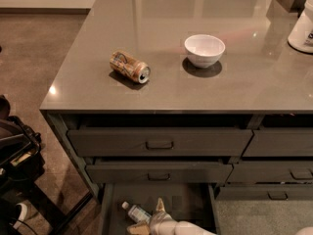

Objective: Pick blue plastic bottle from bottom drawer and place on counter

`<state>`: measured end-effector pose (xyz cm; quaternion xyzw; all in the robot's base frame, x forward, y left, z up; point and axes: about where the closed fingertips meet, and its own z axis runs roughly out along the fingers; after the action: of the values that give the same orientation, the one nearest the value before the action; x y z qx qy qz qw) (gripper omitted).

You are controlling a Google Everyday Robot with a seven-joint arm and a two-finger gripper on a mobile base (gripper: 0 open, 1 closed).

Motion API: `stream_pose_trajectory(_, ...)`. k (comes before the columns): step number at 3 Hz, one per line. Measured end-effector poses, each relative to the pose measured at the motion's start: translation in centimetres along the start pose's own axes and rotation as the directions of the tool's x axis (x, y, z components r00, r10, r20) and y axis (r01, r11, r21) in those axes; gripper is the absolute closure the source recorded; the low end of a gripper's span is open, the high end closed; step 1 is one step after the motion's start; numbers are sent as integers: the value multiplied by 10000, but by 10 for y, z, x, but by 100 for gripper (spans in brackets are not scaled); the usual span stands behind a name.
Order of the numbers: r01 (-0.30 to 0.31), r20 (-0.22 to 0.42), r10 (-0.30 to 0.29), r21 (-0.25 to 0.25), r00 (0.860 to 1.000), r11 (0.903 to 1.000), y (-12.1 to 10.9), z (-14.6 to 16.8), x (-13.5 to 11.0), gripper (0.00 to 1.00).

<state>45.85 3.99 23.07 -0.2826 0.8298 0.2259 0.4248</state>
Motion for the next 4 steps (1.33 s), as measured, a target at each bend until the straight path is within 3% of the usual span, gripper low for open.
stream_pose_trajectory(2,681,-752,-659,262,9950,9973,-6,34,34,0)
stream_pose_trajectory(4,1403,-1588,-1344,262,9781,9898,-6,61,69,0)
